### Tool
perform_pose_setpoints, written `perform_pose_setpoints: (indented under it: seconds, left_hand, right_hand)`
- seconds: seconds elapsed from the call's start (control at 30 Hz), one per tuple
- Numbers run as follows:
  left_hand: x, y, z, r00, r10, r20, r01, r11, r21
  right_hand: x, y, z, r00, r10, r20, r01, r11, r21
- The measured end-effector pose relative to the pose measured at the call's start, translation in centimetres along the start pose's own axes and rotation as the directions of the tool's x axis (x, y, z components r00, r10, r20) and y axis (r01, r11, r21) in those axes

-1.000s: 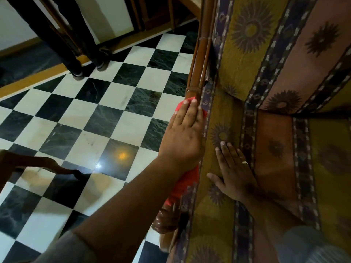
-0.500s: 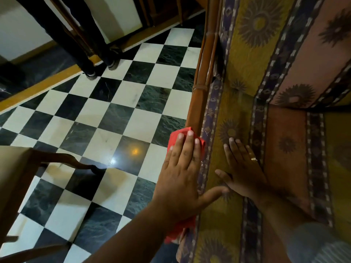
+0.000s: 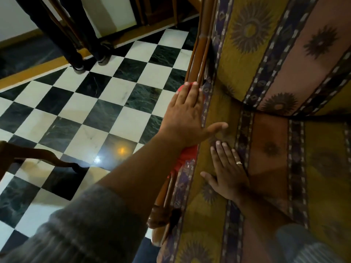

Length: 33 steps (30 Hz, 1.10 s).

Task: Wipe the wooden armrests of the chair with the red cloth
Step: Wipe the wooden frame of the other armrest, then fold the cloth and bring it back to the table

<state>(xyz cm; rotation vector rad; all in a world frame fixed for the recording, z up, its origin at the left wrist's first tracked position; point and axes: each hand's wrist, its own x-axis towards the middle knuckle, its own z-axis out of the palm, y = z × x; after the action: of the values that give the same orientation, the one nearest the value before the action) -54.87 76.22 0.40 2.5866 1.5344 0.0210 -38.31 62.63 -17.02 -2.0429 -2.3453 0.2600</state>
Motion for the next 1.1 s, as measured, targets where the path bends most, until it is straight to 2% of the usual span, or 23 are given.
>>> perform_pose_setpoints:
  seconds: [0.07, 0.1, 0.17, 0.2, 0.23, 0.27, 0.3, 0.33, 0.37, 0.43, 0.53, 0.63, 0.77, 0.9, 1.0, 1.1]
  left_hand:
    - [0.1, 0.1, -0.5, 1.000, 0.013, 0.001, -0.013, 0.999, -0.034]
    - [-0.3, 0.1, -0.6, 1.000, 0.006, -0.013, -0.007, 0.993, -0.116]
    - [-2.1, -0.2, -0.8, 0.992, -0.116, -0.048, 0.091, 0.928, -0.361]
    - [-3.1, -0.4, -0.7, 0.972, -0.229, -0.043, 0.184, 0.866, -0.464]
    - [-4.0, -0.8, -0.7, 0.936, -0.351, -0.020, 0.288, 0.798, -0.529]
    - [-4.9, -1.2, -0.8, 0.888, -0.459, 0.009, 0.382, 0.728, -0.570]
    - [-5.6, -1.5, -0.9, 0.839, -0.543, 0.041, 0.454, 0.656, -0.603]
    - [-6.1, -1.8, -1.0, 0.794, -0.603, 0.080, 0.507, 0.582, -0.636]
    - [-6.4, -2.0, -1.3, 0.761, -0.635, 0.131, 0.542, 0.512, -0.666]
    - [-6.5, -2.2, -1.8, 0.727, -0.651, 0.217, 0.573, 0.402, -0.714]
    - [-6.7, -1.5, -3.5, 0.696, -0.653, 0.298, 0.586, 0.279, -0.761]
    - [-7.9, -0.6, -4.9, 0.700, -0.616, 0.361, 0.573, 0.183, -0.799]
    - [-10.0, 1.3, -5.1, 0.763, -0.553, 0.334, 0.503, 0.185, -0.844]
    - [-12.5, 6.3, -4.7, 0.823, -0.409, 0.393, 0.501, 0.200, -0.842]
    - [-13.8, 10.8, -4.3, 0.864, -0.319, 0.390, 0.471, 0.236, -0.850]
    - [-15.3, 16.2, -3.7, 0.895, -0.212, 0.393, 0.444, 0.327, -0.834]
  right_hand:
    - [0.0, -0.3, -0.5, 0.999, 0.027, 0.031, -0.028, 0.999, 0.032]
    - [0.2, -0.5, -0.9, 0.997, 0.050, 0.058, -0.054, 0.996, 0.068]
    - [1.0, -1.2, -2.4, 0.987, 0.115, 0.112, -0.136, 0.969, 0.206]
    - [1.6, -1.7, -3.2, 0.971, 0.189, 0.147, -0.230, 0.908, 0.349]
    - [2.2, -2.5, -4.5, 0.937, 0.284, 0.204, -0.350, 0.757, 0.552]
    - [2.9, -3.4, -6.2, 0.889, 0.376, 0.262, -0.432, 0.498, 0.752]
    - [3.6, -4.5, -7.8, 0.838, 0.443, 0.319, -0.450, 0.229, 0.863]
    - [4.2, -5.5, -9.2, 0.807, 0.472, 0.355, -0.421, 0.037, 0.906]
    - [4.9, -6.5, -10.6, 0.800, 0.492, 0.344, -0.378, -0.031, 0.925]
    - [6.3, -8.4, -12.7, 0.818, 0.517, 0.253, -0.322, 0.047, 0.946]
    - [7.7, -10.0, -15.2, 0.838, 0.491, 0.239, -0.343, 0.133, 0.930]
    - [7.1, -10.0, -16.4, 0.834, 0.496, 0.244, -0.342, 0.115, 0.933]
    - [3.1, -9.0, -17.8, 0.828, 0.524, 0.200, -0.302, 0.116, 0.946]
    - [-4.4, -6.7, -19.4, 0.768, 0.614, 0.183, -0.268, 0.050, 0.962]
    - [-10.4, -4.9, -20.1, 0.680, 0.709, 0.186, -0.278, 0.015, 0.961]
    - [-16.6, -2.7, -20.9, 0.571, 0.791, 0.218, -0.320, -0.030, 0.947]
